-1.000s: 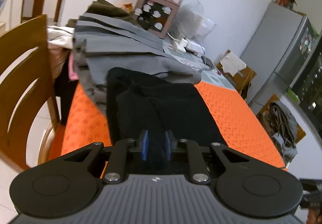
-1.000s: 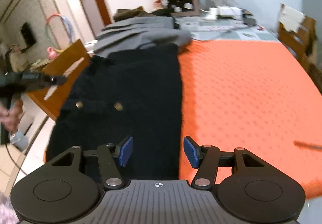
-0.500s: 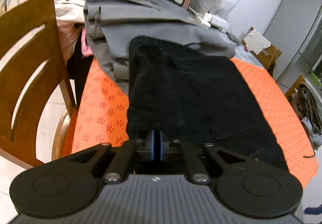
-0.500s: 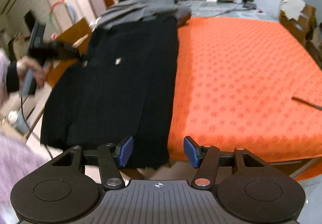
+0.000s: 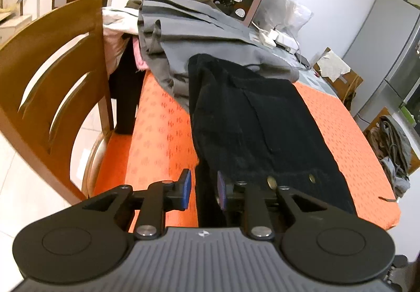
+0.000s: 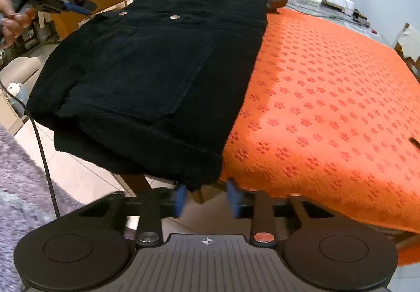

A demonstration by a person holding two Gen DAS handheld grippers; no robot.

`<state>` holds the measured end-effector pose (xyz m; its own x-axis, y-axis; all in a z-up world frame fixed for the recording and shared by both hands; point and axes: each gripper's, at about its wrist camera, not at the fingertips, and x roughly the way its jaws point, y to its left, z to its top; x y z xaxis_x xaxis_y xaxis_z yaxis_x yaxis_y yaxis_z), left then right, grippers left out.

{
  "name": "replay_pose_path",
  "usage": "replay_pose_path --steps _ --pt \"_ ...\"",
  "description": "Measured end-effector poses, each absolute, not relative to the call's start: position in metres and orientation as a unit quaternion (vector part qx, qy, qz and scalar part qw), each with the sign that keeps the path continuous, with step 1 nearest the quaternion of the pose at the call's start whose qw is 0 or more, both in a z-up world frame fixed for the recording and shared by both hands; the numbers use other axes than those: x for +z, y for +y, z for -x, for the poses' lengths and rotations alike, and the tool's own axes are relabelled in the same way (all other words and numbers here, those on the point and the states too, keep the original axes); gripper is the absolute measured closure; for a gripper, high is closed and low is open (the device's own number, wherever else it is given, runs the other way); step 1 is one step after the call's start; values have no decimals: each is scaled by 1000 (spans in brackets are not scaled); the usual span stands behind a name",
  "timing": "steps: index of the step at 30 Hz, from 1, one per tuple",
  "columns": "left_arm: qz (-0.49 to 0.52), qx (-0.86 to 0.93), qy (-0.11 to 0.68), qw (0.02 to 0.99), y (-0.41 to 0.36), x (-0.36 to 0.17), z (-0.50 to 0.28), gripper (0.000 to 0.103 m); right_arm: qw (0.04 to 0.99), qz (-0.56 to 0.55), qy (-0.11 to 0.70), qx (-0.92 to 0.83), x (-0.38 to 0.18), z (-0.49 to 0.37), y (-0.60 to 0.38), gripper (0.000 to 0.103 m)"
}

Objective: Fold clothes

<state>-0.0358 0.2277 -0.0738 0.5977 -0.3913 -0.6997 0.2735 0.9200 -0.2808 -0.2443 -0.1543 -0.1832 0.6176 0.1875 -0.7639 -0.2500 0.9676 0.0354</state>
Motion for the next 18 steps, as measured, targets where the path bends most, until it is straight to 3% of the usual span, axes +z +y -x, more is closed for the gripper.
replay_pose_path --steps 6,13,18 --pt "58 -199 414 887 229 -76 65 74 914 31 390 107 -169 261 -156 96" --pt "51 -229 421 876 226 -78 95 74 934 15 345 93 -114 293 -149 99" --pt "3 -257 408 876 219 -76 124 66 938 11 337 84 -107 294 -144 99"
